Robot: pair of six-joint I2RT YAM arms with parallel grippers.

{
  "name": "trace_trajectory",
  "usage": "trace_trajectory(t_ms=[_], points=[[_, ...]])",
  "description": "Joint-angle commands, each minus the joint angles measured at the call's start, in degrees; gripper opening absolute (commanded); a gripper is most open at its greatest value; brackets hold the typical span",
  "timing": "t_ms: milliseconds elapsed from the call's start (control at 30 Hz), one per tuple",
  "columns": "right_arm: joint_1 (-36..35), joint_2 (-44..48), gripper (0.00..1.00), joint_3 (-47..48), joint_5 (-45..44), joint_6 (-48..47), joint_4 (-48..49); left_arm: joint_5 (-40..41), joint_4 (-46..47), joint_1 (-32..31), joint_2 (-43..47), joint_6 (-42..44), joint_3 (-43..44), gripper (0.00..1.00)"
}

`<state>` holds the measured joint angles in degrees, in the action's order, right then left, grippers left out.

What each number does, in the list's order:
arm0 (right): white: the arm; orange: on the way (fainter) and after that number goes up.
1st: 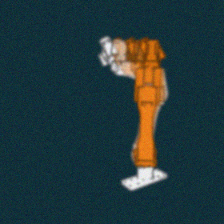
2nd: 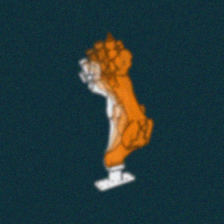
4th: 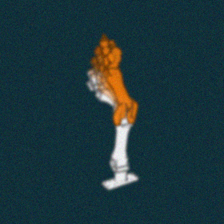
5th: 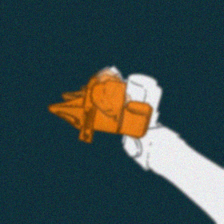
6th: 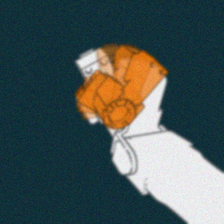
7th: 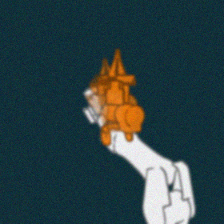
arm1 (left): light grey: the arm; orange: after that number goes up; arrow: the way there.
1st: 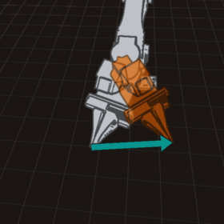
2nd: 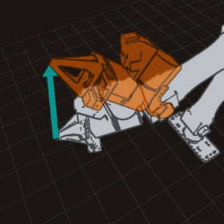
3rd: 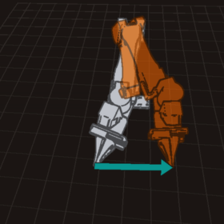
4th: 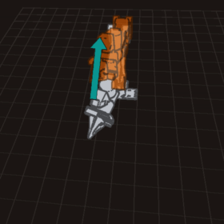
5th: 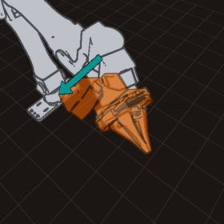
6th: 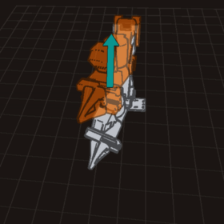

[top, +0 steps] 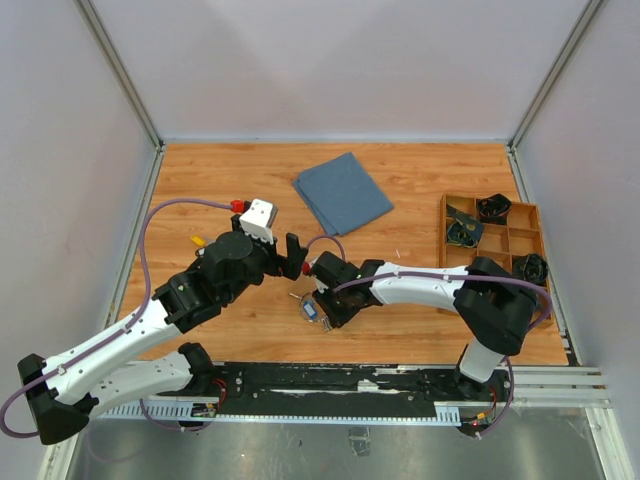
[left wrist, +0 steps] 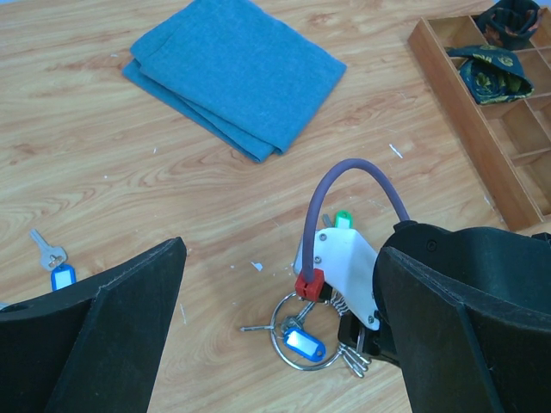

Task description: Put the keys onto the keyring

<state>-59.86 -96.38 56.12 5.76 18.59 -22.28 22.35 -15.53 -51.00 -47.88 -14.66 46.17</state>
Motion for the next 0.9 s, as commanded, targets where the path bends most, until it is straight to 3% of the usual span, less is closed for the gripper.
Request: trace_trajectory(t_ms=[0,100,367,567,867], points=[[-1.1,-1.1,0.27,1.3,-2.0,0.8,-0.4,-0.1,1.5,0.4,0.3,0.4,0.1,0.99],[-1.1,-1.2,0.23,1.2,-2.4,0.8,0.1,0.0,1.6,0.4,0.3,0.5,0.1,0.99],[-1.3,1.6,0.01,-0.3,-3.6,0.1,2.6,0.1,1.6,0.4,0.3,0.6,0.2,0.99],[-1.3,8.1,0.00,-0.8,-4.0,-4.8,0.6,-0.9,2.8,0.4,1.5,1.9,-1.0,0.99],[2.2,18.2,0.00,5.0,3.9,-14.3,-14.8,-7.3,7.8,0.4,6.7,9.0,-2.5,0.99]])
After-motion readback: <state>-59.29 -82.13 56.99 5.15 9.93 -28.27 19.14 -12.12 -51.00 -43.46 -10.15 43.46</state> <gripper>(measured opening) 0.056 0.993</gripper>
